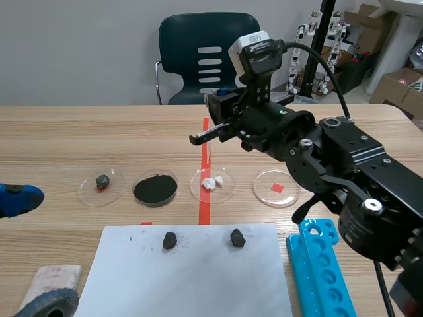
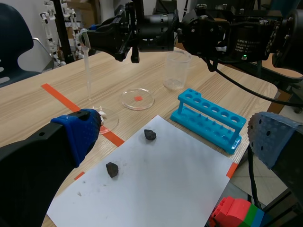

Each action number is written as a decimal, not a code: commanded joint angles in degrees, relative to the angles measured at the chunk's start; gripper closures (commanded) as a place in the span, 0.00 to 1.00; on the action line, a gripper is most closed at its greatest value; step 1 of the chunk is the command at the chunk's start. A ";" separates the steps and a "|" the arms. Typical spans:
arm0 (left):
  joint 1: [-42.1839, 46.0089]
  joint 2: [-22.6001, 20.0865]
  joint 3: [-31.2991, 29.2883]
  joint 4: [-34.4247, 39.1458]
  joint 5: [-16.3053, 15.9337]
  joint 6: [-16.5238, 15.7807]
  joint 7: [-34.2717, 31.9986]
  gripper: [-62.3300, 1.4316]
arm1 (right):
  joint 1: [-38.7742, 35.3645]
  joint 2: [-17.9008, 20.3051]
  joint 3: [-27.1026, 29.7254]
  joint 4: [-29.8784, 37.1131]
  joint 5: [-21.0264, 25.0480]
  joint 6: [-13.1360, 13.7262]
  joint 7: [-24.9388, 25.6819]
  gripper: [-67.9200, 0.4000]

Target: Squeeze the dropper onto the mineral

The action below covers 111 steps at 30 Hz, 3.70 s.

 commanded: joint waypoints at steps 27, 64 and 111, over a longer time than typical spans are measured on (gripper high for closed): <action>0.42 0.26 0.31 0.66 -0.79 -0.11 -0.79 0.00 | 0.52 0.00 -0.31 -1.46 0.17 -0.22 -0.48 0.90; 0.42 0.26 0.31 0.66 -0.79 -0.11 -0.79 0.00 | 0.55 -0.02 -0.31 -1.77 0.20 -0.22 0.72 0.95; 0.42 0.26 0.31 0.66 -0.79 -0.11 -0.79 0.00 | 0.55 0.00 -0.31 -1.77 0.42 -0.66 0.68 0.99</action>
